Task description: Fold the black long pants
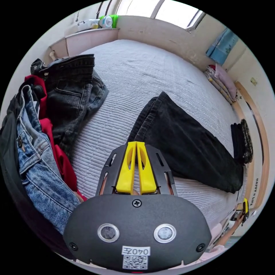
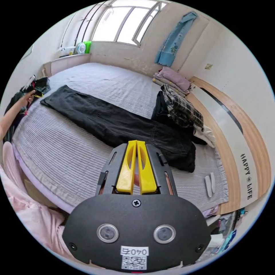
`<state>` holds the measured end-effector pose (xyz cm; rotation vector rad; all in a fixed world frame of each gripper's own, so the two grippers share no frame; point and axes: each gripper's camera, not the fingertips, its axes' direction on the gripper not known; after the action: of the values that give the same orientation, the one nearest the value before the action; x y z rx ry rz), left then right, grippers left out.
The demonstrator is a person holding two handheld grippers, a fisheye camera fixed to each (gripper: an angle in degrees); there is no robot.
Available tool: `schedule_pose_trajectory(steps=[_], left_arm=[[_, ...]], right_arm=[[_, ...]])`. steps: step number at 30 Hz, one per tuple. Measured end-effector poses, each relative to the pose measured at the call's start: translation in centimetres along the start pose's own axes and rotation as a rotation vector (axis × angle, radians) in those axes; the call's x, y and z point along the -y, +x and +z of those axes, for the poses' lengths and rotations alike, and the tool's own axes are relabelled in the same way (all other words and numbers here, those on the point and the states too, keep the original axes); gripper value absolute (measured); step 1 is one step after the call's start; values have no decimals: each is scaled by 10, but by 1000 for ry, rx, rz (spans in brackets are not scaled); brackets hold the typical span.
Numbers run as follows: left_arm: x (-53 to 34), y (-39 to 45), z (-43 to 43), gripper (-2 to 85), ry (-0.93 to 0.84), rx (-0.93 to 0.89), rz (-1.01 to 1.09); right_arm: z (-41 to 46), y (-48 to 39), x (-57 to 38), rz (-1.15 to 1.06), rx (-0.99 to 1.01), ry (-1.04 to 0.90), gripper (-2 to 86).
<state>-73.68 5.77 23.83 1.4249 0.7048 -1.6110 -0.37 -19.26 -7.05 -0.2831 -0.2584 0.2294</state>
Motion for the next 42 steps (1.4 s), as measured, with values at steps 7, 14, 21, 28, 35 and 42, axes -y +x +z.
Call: schedule_pose_trajectory(steps=[7,14,21,28,35,42], left_arm=[[-2,-33,39,-10,-20,1,-73],[-17,-58,50,31,33,-55,-59],[-24,-72,81,48,23,-99,-55],[-38,-93,116,59,-21,-291,-24],[-68,-119,132,84,68,-407,41],[-73,-103,151,37,41,-297,65]], right_arm=[[2,-11,-42,15,63,-21,-10],[17,1,-67,62,132,-18,-10],[38,3,-84,69,168,-25,-10],[48,11,-99,98,224,-17,-10],[54,14,-109,101,227,-20,-10],[62,12,-109,101,241,-26,-10]])
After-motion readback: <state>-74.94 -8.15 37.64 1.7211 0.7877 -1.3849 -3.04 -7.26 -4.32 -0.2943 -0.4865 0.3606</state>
